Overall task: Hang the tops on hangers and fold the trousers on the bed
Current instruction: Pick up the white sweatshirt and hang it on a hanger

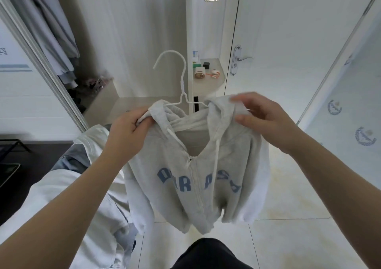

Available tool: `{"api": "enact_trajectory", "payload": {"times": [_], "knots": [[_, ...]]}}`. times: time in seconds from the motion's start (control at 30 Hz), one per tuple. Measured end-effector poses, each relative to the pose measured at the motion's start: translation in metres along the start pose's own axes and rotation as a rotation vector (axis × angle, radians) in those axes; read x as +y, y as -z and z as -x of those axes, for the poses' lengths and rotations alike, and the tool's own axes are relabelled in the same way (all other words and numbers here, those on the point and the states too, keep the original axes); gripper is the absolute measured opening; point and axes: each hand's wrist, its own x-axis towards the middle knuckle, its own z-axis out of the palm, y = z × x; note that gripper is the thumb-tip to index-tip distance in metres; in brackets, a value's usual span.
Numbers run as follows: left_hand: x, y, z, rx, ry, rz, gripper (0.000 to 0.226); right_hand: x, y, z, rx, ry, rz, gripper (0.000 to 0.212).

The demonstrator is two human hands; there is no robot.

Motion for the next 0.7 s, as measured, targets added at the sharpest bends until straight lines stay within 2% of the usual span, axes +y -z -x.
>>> {"api": "enact_trajectory", "payload": {"times": [0.07, 0.1, 0.2, 0.27, 0.37, 0.43, 0.57, 0.63, 0.7], "knots": [[0.003, 0.001, -0.001, 0.032, -0.005, 0.02, 0.021, 0.005, 0.007, 0.0, 0.001, -0.06, 0.033, 0.05], [0.004, 0.001, -0.002, 0.048, -0.003, 0.027, 0.021, 0.008, 0.009, 0.0, 0.001, -0.084, 0.095, 0.05], [0.004, 0.002, -0.004, 0.103, 0.026, 0.053, 0.025, 0.022, 0.021, 0.003, 0.004, -0.166, 0.241, 0.032], [0.003, 0.003, -0.005, 0.118, 0.029, 0.038, 0.026, 0.033, 0.029, 0.008, -0.034, -0.239, 0.2, 0.025], [-0.005, 0.001, -0.009, 0.089, 0.002, -0.018, 0.018, 0.046, 0.038, 0.015, -0.075, -0.275, 0.064, 0.003], [-0.01, -0.001, -0.013, 0.029, -0.001, -0.074, 0.02, 0.051, 0.039, 0.017, -0.067, -0.282, -0.003, 0.014], [-0.011, -0.005, -0.014, -0.012, -0.005, -0.063, 0.022, 0.057, 0.028, 0.019, -0.097, -0.326, -0.063, 0.006], [-0.013, -0.009, -0.013, -0.021, -0.001, -0.04, 0.024, 0.054, 0.018, 0.02, -0.125, -0.326, -0.025, 0.021], [-0.015, -0.012, -0.013, -0.065, 0.01, -0.04, 0.02, 0.049, 0.007, 0.019, -0.157, -0.296, 0.037, 0.027]]}}
